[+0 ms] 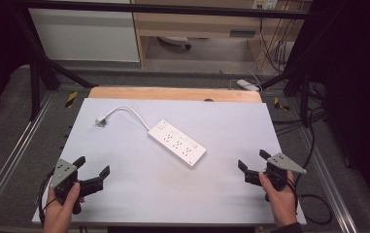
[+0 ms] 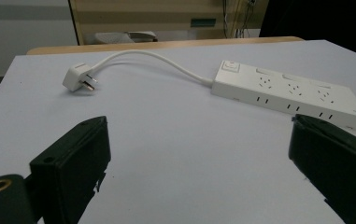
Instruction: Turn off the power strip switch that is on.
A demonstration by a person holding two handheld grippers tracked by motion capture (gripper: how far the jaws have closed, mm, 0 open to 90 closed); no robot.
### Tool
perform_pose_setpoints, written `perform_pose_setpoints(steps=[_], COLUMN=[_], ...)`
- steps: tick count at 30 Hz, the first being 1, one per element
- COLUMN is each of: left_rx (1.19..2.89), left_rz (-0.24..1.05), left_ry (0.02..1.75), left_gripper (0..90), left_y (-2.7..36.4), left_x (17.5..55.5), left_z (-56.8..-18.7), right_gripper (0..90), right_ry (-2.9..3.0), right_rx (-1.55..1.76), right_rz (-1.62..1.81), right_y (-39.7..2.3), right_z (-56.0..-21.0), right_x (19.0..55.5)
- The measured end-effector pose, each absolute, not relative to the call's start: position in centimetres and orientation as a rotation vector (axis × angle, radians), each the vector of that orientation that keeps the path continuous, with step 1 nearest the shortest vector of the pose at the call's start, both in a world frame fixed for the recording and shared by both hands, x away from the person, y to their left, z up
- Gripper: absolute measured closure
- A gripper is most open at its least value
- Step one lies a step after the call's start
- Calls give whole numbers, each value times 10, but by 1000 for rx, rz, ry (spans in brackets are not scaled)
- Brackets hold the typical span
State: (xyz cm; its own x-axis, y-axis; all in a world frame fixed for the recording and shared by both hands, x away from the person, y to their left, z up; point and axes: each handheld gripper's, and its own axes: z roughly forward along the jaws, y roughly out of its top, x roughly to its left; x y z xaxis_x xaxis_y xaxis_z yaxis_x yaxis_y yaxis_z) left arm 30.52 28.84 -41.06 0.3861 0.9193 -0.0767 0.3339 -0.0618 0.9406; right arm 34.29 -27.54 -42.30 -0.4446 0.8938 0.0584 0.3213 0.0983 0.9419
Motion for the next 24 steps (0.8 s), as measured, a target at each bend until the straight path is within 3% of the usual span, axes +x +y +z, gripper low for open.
perform_pose_setpoints(steps=[24], left_rx=[1617], left_rz=[695], left_ry=[1154], left_gripper=[57], left_y=[288], left_x=[305], left_z=[-411], right_gripper=[24], right_ry=[1814], right_rx=[1186], right_rz=[1379], right_y=[-269], right_z=[-410], right_x=[335])
